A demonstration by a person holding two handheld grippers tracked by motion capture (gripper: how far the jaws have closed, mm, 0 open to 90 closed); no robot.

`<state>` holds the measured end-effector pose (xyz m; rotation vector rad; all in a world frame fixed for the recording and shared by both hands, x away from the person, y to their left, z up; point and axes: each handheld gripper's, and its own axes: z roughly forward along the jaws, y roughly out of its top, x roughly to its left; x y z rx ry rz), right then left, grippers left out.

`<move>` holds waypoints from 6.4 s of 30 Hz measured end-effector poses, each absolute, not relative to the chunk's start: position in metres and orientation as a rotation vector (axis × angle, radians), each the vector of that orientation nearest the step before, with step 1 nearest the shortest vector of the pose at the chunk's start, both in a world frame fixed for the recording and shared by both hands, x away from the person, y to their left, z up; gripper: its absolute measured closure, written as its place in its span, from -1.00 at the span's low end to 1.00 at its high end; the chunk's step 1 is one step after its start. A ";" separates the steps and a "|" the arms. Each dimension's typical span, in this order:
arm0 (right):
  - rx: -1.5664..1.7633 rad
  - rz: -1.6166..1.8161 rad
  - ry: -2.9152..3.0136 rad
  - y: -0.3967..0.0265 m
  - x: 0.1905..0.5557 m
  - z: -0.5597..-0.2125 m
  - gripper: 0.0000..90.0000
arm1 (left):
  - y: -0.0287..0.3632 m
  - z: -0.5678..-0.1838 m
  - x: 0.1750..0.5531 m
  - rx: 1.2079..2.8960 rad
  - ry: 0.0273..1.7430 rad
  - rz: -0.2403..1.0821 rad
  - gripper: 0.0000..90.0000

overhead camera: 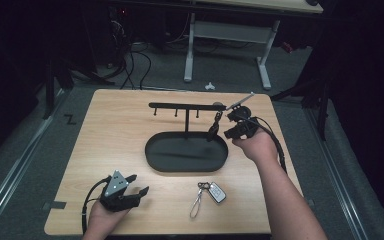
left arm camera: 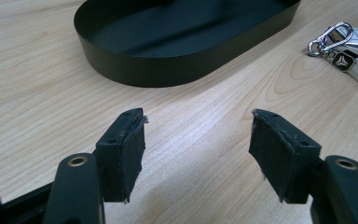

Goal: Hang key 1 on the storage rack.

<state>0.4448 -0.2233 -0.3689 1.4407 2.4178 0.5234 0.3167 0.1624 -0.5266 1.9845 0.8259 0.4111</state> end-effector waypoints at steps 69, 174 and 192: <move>1.113 1.024 2.387 -0.193 0.304 -0.511 0.92 | 0.149 -0.527 0.303 2.023 0.775 0.434 -0.20; 0.997 0.670 2.683 -0.159 0.346 -0.498 0.66 | 0.152 -0.522 0.307 2.032 0.725 0.443 -0.20; 0.866 0.465 2.738 -0.137 0.352 -0.497 0.56 | 0.152 -0.521 0.307 2.028 0.725 0.445 -0.20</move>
